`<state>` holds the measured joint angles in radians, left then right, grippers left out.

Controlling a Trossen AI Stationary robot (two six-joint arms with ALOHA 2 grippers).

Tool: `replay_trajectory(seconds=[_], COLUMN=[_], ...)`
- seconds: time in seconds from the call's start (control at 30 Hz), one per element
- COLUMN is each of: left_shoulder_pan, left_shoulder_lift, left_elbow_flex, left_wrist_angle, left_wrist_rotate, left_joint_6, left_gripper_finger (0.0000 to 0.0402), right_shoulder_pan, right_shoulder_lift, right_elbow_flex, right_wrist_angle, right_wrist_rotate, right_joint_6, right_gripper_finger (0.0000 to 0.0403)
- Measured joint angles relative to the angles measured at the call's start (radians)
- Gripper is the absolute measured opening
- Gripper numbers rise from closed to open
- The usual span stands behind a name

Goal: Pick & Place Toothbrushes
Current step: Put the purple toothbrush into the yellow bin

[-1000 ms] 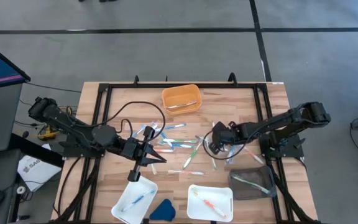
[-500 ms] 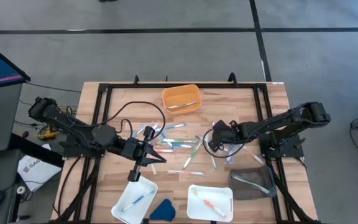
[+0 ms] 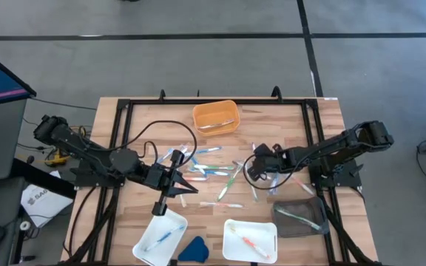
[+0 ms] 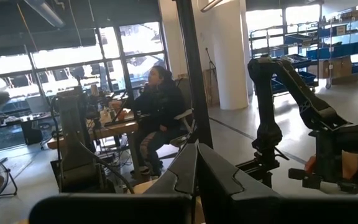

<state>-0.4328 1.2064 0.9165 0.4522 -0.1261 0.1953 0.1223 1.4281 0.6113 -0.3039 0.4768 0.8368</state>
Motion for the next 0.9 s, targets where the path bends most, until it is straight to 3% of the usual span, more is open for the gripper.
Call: replay_trajectory(seconds=[0.4, 0.9], left_shoulder_pan=[0.000, 0.000], left_shoulder_lift=[0.000, 0.000], left_elbow_flex=[0.000, 0.000], left_wrist_angle=[-0.001, -0.001], left_wrist_rotate=[0.000, 0.000], left_joint_6=[-0.001, -0.002], left_gripper_finger=[0.0005, 0.0005], right_shoulder_pan=[0.052, 0.005], right_shoulder_lift=[0.000, 0.000], right_elbow_flex=[0.000, 0.000], right_wrist_angle=[-0.013, -0.039], right_wrist_rotate=[0.029, 0.049], right_joint_6=[0.055, 0.053], right_gripper_finger=[0.0149, 0.0184])
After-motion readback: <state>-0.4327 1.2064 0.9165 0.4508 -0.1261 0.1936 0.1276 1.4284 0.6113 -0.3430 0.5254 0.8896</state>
